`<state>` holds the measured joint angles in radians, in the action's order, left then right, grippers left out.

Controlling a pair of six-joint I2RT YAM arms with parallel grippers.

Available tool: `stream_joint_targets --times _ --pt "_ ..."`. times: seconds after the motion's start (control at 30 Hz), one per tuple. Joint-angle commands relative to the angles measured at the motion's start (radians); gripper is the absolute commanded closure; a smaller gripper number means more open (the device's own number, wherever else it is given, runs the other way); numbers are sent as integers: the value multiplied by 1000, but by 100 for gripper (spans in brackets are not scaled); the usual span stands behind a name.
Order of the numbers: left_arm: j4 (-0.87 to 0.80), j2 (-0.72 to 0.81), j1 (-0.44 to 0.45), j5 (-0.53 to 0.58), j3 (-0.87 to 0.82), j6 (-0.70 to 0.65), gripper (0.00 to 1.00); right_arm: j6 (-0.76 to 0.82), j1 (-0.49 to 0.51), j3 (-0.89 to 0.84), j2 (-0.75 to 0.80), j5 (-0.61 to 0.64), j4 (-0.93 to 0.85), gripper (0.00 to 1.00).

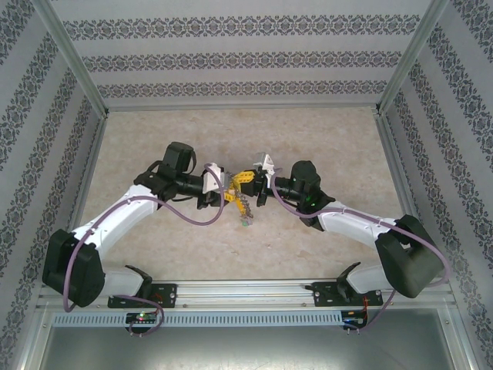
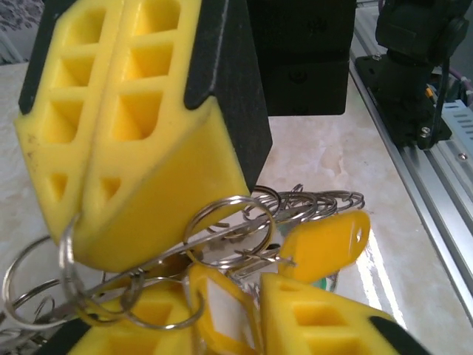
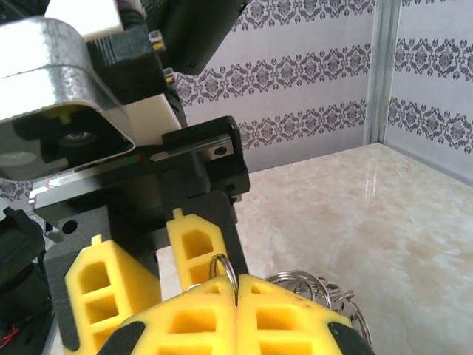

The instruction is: Put the keys on the keyring

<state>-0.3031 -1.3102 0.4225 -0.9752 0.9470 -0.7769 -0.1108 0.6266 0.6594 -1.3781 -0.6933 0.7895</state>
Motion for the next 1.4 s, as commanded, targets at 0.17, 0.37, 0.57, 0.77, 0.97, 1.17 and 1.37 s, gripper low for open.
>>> stream_joint_targets --times 0.17,0.37,0.57,0.77,0.97,1.17,1.37 --pt "185 83 -50 0 -62 184 67 -22 6 51 7 22 134 100" --pt "193 113 -77 7 -60 209 62 -1 1 53 3 15 123 100" --pt "162 172 -117 46 -77 209 58 -10 1 78 -19 2 137 100" --pt "224 166 -122 55 -57 235 54 -1 1 95 -25 -29 129 100" --pt "214 115 -121 -14 -12 246 55 14 0 101 -34 -35 122 100" --pt "192 83 -120 -40 5 267 61 29 5 106 -44 -40 110 100" --pt "183 75 -114 -72 6 239 69 25 7 114 -60 -41 108 100"
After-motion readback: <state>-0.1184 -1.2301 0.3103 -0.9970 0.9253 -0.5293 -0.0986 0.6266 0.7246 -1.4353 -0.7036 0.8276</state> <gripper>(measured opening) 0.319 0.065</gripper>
